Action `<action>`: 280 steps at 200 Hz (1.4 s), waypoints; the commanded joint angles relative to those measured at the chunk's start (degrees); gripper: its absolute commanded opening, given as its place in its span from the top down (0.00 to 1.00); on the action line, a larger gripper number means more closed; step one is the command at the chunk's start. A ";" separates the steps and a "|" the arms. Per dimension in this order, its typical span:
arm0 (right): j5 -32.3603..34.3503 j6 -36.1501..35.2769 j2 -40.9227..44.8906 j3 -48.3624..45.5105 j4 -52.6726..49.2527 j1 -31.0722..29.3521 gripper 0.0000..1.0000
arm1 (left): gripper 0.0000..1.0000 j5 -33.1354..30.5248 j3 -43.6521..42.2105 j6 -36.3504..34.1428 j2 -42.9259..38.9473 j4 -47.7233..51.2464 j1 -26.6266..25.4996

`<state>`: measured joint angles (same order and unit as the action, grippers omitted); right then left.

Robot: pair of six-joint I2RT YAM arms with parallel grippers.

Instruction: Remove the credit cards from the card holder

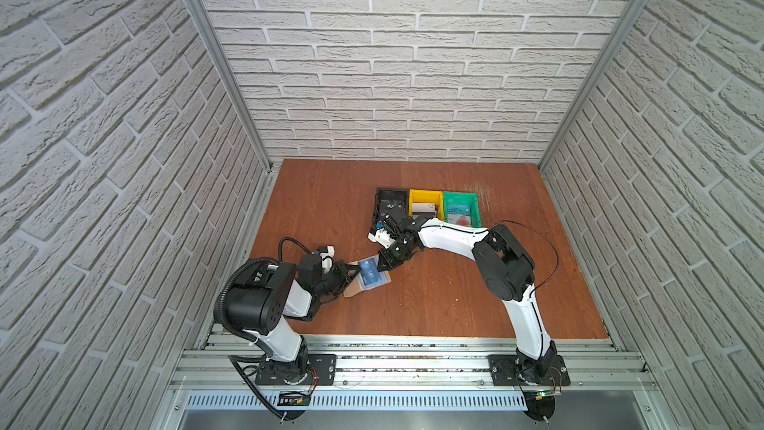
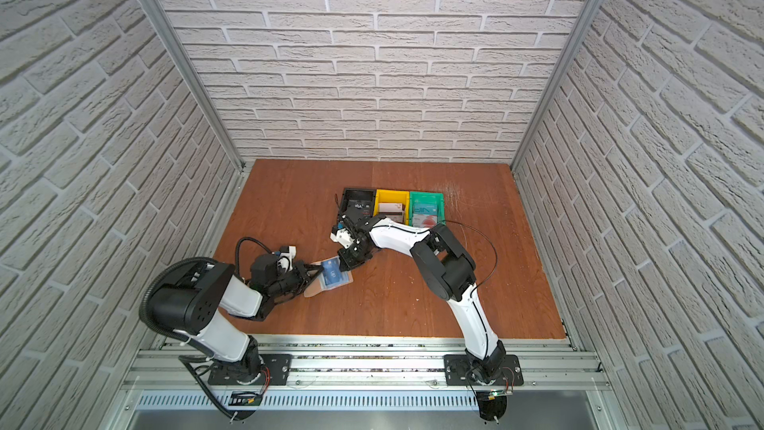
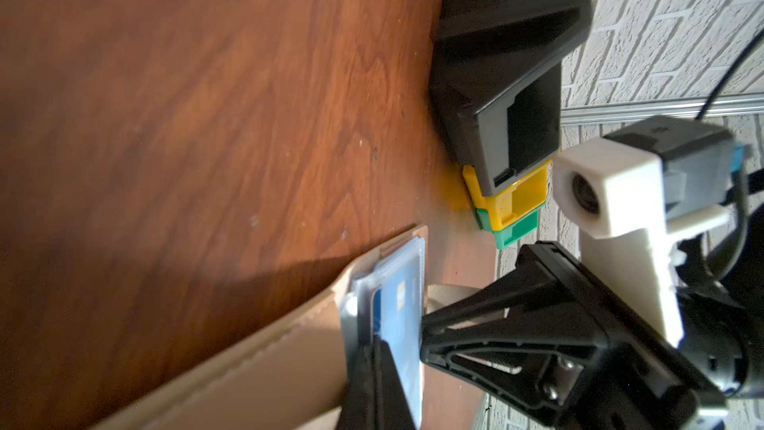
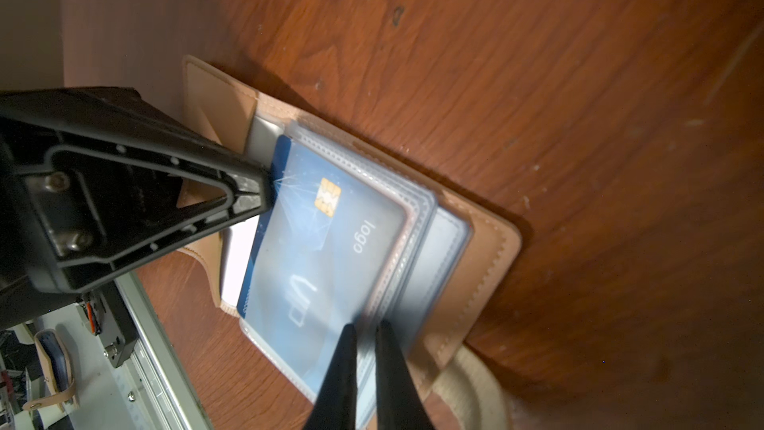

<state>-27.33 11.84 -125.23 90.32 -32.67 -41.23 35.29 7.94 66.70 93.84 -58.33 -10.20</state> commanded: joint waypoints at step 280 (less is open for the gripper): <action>0.98 -1.94 -3.03 -3.80 -1.88 -0.12 0.86 | 0.73 -1.45 2.90 -9.38 -26.96 38.50 0.55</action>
<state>-29.82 10.26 -125.36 89.67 -31.88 -40.42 33.91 10.90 57.65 68.01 -19.64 -9.54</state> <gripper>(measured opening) 0.142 0.269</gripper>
